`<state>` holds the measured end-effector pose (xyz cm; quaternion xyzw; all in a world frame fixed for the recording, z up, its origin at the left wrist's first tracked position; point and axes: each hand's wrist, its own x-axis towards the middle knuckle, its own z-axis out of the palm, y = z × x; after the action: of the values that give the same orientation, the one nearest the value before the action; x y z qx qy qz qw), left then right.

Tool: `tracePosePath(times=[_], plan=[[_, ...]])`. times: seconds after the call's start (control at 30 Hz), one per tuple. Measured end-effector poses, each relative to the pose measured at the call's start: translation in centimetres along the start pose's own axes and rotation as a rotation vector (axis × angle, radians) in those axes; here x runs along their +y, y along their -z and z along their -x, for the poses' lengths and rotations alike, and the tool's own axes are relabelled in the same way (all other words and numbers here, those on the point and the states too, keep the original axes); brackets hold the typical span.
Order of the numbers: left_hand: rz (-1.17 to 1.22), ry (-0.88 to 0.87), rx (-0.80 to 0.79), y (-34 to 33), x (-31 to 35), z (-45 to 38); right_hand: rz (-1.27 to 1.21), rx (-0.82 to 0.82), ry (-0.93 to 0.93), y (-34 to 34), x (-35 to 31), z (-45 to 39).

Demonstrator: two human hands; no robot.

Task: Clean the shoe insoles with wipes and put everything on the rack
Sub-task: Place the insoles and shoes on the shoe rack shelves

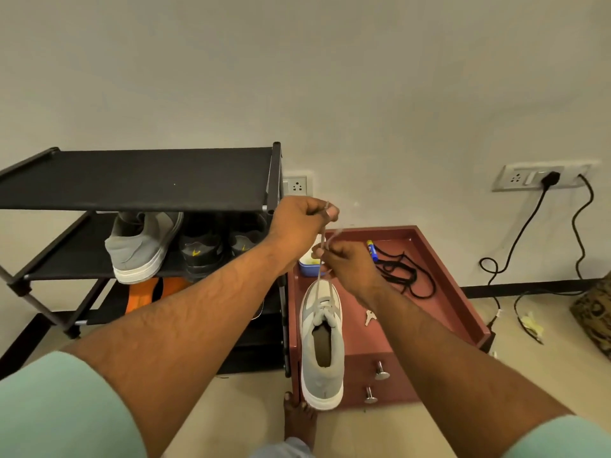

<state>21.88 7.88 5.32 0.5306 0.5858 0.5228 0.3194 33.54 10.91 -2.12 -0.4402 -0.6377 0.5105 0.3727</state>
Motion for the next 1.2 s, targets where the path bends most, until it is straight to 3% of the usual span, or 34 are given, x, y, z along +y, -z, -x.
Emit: tracePosePath(times=[0.1, 0.2, 0.27, 0.33, 0.4, 0.73, 0.83, 0.93, 1.2], plan=[[0.151, -0.022, -0.025, 1.1, 0.0, 0.0, 0.015, -0.004, -0.009, 0.8, -0.6, -0.7], [0.297, 0.117, 0.062, 1.9, -3.0, 0.6, 0.002, -0.027, 0.001, 1.9, -1.5, -1.4], [0.158, 0.253, 0.022, 1.4, -6.4, 1.7, 0.030, -0.060, 0.006, 2.4, -2.0, -1.9], [-0.114, 0.342, -0.188, -0.1, -9.9, 3.1, 0.063, -0.097, 0.007, 2.3, -2.5, -2.0], [-0.261, 0.393, -0.259, -2.0, -13.0, 3.5, 0.074, -0.123, -0.003, 1.9, -2.9, -2.0], [-0.026, 0.367, -0.129, -4.7, -14.7, -0.5, 0.019, -0.247, -0.084, 1.4, -2.4, 0.6], [-0.089, 0.324, -0.247, -4.3, -14.3, -0.8, -0.007, -0.254, -0.102, 1.5, -1.7, 0.9], [-0.269, 0.435, -0.455, -3.9, -13.2, -0.4, 0.043, -0.224, -0.087, 2.0, -2.3, 0.4], [0.283, 0.588, -0.613, -2.0, -9.2, 0.1, 0.130, -0.134, 0.059, 3.0, -6.9, -0.7]])
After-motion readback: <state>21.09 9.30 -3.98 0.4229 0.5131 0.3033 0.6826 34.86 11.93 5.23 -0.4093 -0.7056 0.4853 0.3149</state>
